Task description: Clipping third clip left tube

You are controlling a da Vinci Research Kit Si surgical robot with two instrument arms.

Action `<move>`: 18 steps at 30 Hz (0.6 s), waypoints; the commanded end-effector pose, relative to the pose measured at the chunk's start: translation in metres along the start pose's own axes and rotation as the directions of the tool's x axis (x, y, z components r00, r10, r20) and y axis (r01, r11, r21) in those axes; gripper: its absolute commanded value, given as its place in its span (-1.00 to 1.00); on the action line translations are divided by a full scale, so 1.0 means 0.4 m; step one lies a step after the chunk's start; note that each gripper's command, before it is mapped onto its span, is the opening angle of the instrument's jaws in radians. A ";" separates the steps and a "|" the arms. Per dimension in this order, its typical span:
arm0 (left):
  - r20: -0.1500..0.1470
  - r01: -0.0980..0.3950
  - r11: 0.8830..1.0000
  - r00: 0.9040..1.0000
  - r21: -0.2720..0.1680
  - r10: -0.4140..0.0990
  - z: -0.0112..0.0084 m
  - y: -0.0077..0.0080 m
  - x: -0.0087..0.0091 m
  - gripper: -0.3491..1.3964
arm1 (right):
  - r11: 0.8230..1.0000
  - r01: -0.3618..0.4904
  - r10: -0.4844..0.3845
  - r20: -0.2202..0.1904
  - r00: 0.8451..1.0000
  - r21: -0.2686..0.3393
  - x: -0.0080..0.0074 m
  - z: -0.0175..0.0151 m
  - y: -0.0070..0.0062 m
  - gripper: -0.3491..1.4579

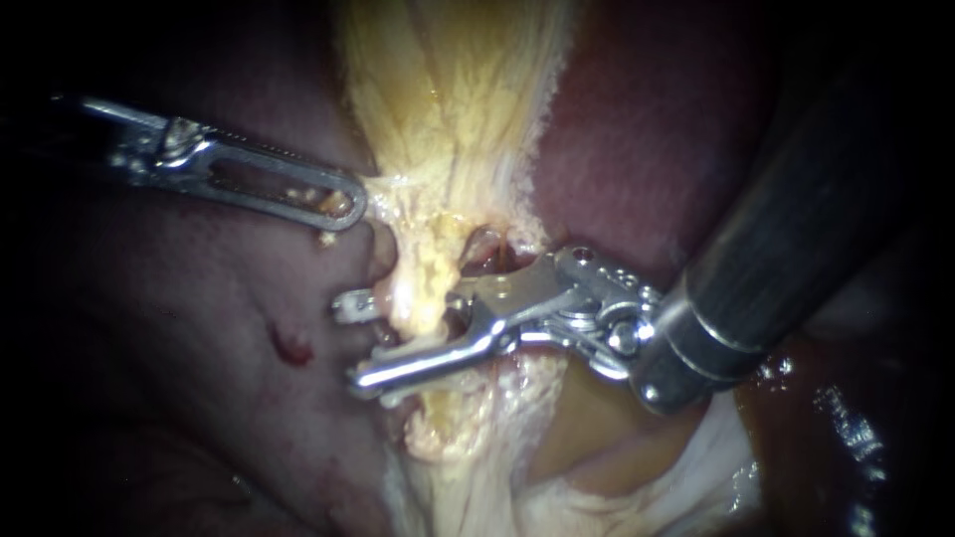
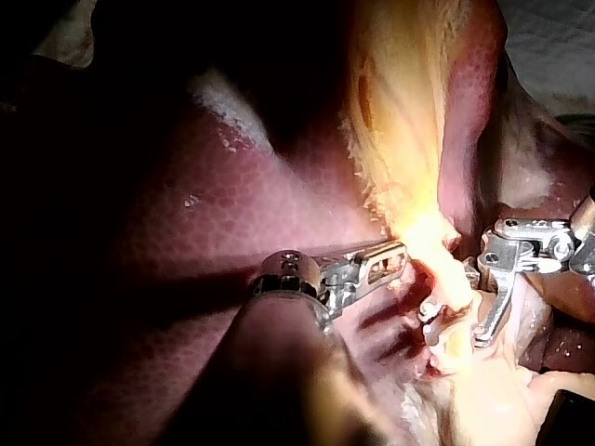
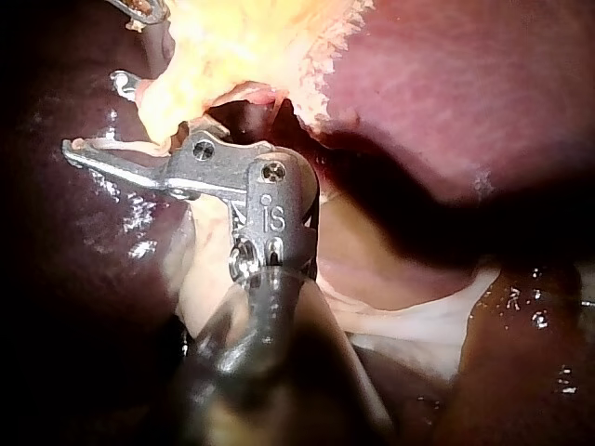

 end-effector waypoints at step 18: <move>0.000 0.000 1.000 1.000 -0.001 0.000 0.0000 0.0000 0.0000 -1.00 | 1.000 -0.002 0.002 -0.001 1.000 0.004 -0.0013 -0.0042 0.0015 -0.62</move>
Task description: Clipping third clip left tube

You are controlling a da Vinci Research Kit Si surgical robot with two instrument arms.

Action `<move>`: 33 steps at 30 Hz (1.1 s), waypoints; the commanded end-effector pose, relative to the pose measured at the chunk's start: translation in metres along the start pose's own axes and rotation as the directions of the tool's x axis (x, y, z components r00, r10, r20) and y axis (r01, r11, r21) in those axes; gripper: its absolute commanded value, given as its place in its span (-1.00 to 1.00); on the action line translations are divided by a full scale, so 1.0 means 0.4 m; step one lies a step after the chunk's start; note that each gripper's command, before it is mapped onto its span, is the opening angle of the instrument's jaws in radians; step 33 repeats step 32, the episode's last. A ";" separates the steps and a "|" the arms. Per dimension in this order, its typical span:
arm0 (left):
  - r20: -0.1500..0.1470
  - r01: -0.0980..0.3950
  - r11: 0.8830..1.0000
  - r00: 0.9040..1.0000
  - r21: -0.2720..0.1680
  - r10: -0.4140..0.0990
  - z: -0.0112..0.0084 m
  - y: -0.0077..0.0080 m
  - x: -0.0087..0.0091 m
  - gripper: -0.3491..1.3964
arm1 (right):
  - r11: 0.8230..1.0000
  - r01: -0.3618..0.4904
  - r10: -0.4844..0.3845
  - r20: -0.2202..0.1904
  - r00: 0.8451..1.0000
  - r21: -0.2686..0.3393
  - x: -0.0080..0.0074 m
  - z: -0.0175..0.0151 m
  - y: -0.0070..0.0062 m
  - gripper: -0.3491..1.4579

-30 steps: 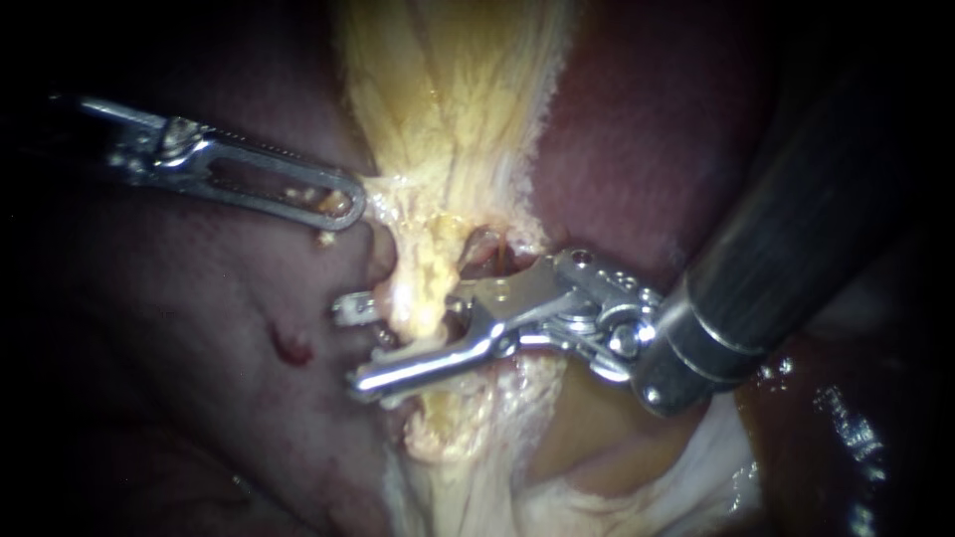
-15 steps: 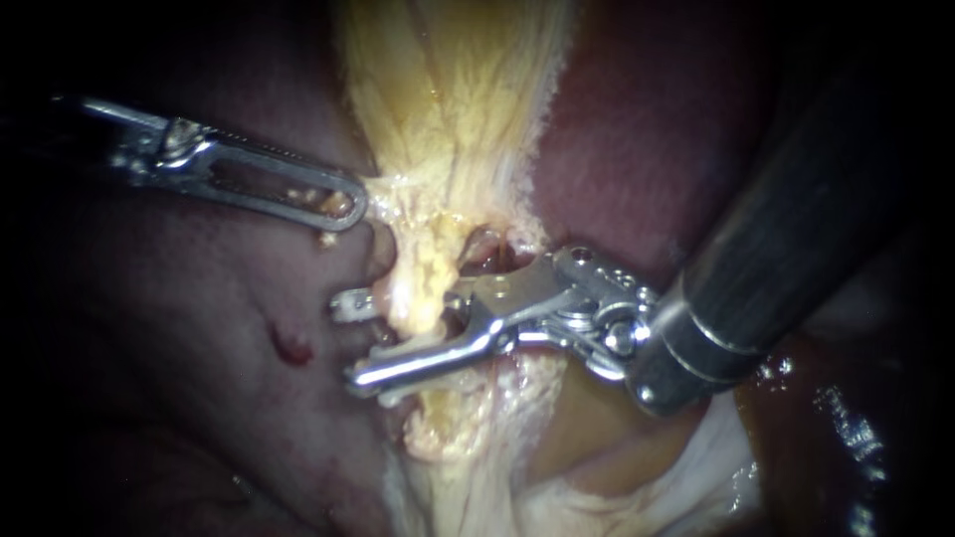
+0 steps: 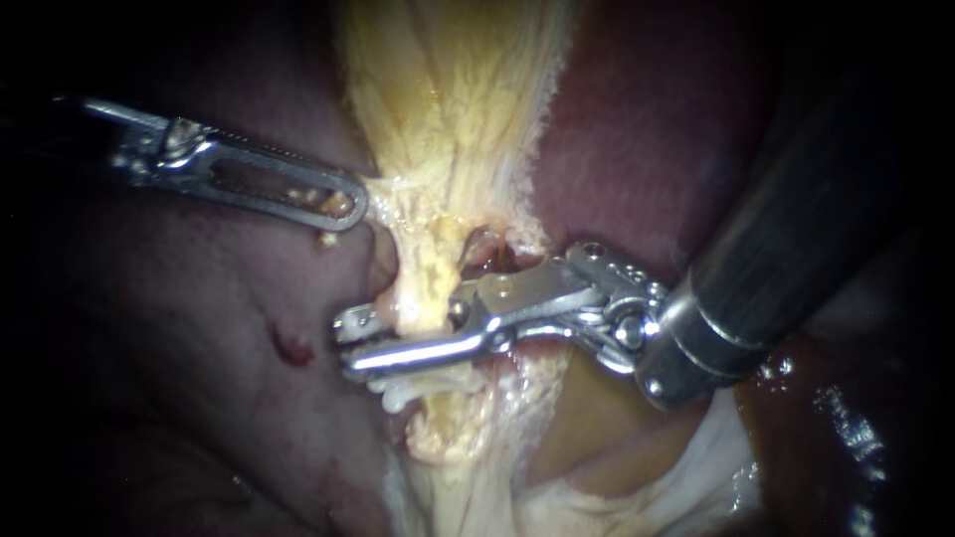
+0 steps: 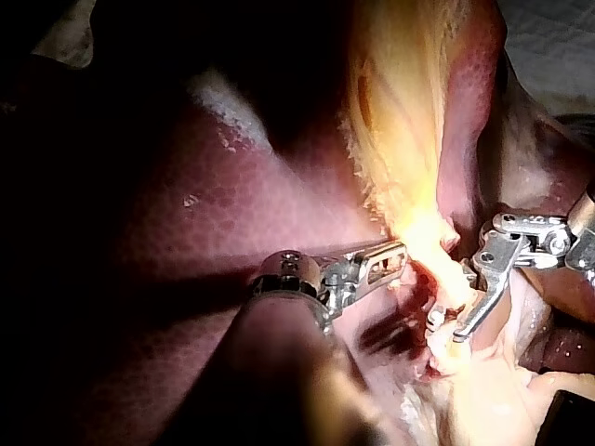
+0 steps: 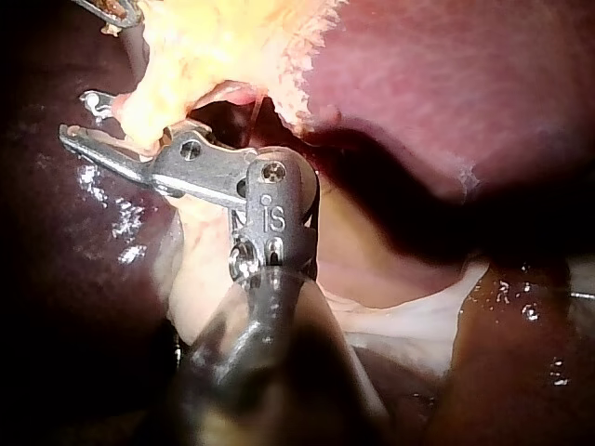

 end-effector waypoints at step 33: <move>0.000 0.000 1.000 1.000 0.000 0.000 -0.0001 0.0000 -0.0001 -1.00 | 0.999 0.022 -0.021 0.046 0.999 -0.024 -0.0011 -0.0021 0.0024 -1.00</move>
